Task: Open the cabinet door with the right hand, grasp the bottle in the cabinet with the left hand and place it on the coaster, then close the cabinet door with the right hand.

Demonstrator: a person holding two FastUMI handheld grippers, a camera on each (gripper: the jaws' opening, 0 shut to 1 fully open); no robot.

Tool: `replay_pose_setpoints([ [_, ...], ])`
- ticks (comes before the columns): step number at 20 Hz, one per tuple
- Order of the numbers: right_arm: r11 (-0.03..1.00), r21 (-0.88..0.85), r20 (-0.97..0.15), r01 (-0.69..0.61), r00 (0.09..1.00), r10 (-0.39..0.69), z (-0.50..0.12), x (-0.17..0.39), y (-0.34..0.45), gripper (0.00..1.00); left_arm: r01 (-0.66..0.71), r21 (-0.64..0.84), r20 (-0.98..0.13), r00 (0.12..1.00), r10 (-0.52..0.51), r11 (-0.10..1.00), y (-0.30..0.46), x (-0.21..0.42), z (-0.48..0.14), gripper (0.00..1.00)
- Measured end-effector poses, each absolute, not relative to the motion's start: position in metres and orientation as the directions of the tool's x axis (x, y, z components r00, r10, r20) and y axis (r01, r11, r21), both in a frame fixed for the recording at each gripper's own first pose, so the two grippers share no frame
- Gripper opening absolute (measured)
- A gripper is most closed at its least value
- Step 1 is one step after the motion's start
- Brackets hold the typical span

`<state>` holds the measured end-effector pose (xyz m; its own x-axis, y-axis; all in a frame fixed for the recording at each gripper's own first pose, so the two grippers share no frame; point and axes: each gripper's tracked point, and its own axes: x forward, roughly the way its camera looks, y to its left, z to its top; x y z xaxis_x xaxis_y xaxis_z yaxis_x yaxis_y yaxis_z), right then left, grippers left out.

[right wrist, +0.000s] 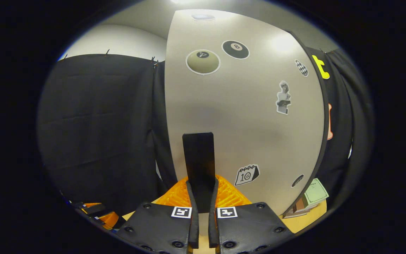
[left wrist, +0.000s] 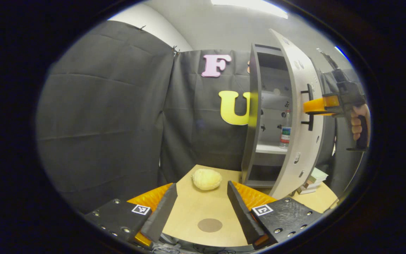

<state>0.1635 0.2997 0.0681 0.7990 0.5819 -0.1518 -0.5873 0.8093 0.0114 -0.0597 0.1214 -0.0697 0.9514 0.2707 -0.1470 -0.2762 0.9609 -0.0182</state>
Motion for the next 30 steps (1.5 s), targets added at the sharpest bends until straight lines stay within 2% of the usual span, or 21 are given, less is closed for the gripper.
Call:
replay_pose_setpoints([
  [3, 0.825, 0.036, -0.153, -0.564, 0.813, 0.562, 0.069, 0.173, 0.297, 0.12, -0.249, -0.030, -0.162, 0.957, 0.241, 0.968, 0.107, -0.056, -0.076, 0.86],
  [5, 0.841, 0.040, -0.149, -0.539, 0.829, 0.539, 0.069, 0.170, 0.285, 0.12, -0.224, -0.040, -0.172, 0.961, 0.215, 0.974, 0.096, -0.051, -0.081, 0.92],
  [10, 0.886, 0.078, -0.172, -0.457, 0.869, 0.464, 0.070, 0.166, 0.261, 0.12, -0.119, -0.066, -0.204, 0.973, 0.103, 0.991, 0.058, -0.017, -0.094, 0.86],
  [11, 0.896, 0.075, -0.175, -0.438, 0.879, 0.445, 0.070, 0.166, 0.256, 0.09, -0.095, -0.064, -0.209, 0.975, 0.080, 0.993, 0.049, -0.010, -0.096, 0.89],
  [12, 0.905, 0.064, -0.176, -0.421, 0.887, 0.426, 0.071, 0.165, 0.251, 0.12, -0.070, -0.060, -0.212, 0.976, 0.056, 0.996, 0.040, -0.001, -0.095, 0.86],
  [13, 0.915, 0.051, -0.176, -0.400, 0.898, 0.402, 0.070, 0.162, 0.244, 0.12, -0.041, -0.055, -0.211, 0.977, 0.029, 0.998, 0.029, 0.008, -0.095, 0.89],
  [14, 0.926, 0.045, -0.177, -0.375, 0.909, 0.376, 0.070, 0.162, 0.237, 0.12, -0.016, -0.051, -0.210, 0.978, 0.004, 0.999, 0.018, 0.016, -0.094, 0.86],
  [15, 0.935, 0.047, -0.180, -0.351, 0.918, 0.353, 0.070, 0.162, 0.232, 0.08, 0.009, -0.051, -0.213, 0.977, -0.020, 0.999, 0.009, 0.022, -0.096, 0.89],
  [17, 0.949, 0.067, -0.179, -0.308, 0.932, 0.315, 0.071, 0.164, 0.224, 0.11, 0.059, -0.066, -0.223, 0.972, -0.072, 0.996, -0.013, 0.032, -0.099, 0.86],
  [19, 0.960, 0.084, -0.155, -0.266, 0.948, 0.276, 0.072, 0.168, 0.217, 0.07, 0.101, -0.083, -0.223, 0.968, -0.117, 0.991, -0.032, 0.043, -0.100, 0.87],
  [20, 0.964, 0.092, -0.149, -0.251, 0.953, 0.263, 0.073, 0.169, 0.214, 0.11, 0.121, -0.084, -0.225, 0.965, -0.137, 0.989, -0.040, 0.050, -0.104, 0.89],
  [21, 0.966, 0.104, -0.146, -0.236, 0.957, 0.249, 0.074, 0.169, 0.211, 0.11, 0.136, -0.078, -0.226, 0.962, -0.151, 0.988, -0.047, 0.052, -0.104, 0.86],
  [24, 0.976, 0.092, -0.126, -0.199, 0.970, 0.210, 0.075, 0.169, 0.202, 0.08, 0.166, -0.056, -0.233, 0.957, -0.175, 0.984, -0.060, 0.056, -0.106, 0.89],
  [27, 0.985, 0.077, -0.102, -0.155, 0.981, 0.162, 0.076, 0.169, 0.186, 0.06, 0.187, -0.053, -0.240, 0.951, -0.195, 0.981, -0.070, 0.054, -0.109, 0.86],
  [30, 0.976, 0.109, -0.089, -0.191, 0.976, 0.201, 0.079, 0.162, 0.188, 0.07, 0.210, -0.059, -0.221, 0.951, -0.218, 0.976, -0.077, 0.054, -0.103, 0.86],
])
